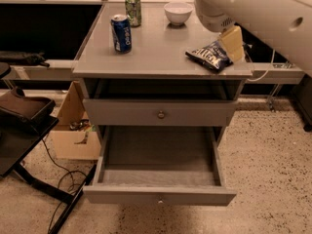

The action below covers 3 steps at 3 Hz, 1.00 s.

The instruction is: Place blue chip bag into middle drawer

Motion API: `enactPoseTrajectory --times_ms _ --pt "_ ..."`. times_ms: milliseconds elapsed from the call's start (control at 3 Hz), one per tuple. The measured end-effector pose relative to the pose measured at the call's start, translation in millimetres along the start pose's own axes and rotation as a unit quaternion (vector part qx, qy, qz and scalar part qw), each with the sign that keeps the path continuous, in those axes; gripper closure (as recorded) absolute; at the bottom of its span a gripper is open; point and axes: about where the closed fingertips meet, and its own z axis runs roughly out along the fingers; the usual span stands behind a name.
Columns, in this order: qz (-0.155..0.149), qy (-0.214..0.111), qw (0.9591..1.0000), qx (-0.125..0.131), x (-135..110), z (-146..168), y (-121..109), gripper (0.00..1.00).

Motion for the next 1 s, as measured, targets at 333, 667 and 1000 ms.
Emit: enactPoseTrajectory --times_ms 333,667,1000 --pt "-0.044 0.018 0.9988 0.007 10.3 36.4 -5.9 0.00" --pt "-0.104 0.010 0.9944 0.015 20.9 90.3 -30.1 0.00" --pt "-0.144 -0.025 0.9892 0.008 17.1 139.3 -60.5 0.03"
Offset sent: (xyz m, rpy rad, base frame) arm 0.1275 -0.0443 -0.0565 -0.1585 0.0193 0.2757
